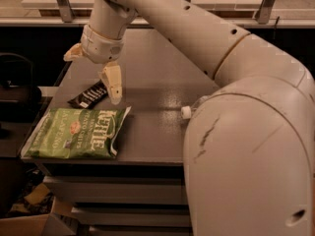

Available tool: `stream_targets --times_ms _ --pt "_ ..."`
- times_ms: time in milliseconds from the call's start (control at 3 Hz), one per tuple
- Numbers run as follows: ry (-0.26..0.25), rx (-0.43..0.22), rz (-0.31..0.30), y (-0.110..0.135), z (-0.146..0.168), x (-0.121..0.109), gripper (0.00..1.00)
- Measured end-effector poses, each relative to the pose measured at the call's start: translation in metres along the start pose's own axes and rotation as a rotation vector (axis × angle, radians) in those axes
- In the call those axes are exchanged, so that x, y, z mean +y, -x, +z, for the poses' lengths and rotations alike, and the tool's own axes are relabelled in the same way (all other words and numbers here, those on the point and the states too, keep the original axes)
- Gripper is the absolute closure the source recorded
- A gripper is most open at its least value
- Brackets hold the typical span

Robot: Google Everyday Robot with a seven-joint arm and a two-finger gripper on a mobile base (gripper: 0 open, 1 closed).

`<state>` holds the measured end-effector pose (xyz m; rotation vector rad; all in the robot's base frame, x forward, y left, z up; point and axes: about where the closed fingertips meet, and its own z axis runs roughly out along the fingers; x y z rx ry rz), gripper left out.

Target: Move rxbar chocolate near green jalapeno chip bag

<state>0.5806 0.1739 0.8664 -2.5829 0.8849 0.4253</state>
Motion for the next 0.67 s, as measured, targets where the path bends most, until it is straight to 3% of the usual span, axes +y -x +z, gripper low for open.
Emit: stream_targets --times_ms 667 --pt "0.003 -0.017 -0.014 0.0011 -0.0008 -0.0004 0.00"
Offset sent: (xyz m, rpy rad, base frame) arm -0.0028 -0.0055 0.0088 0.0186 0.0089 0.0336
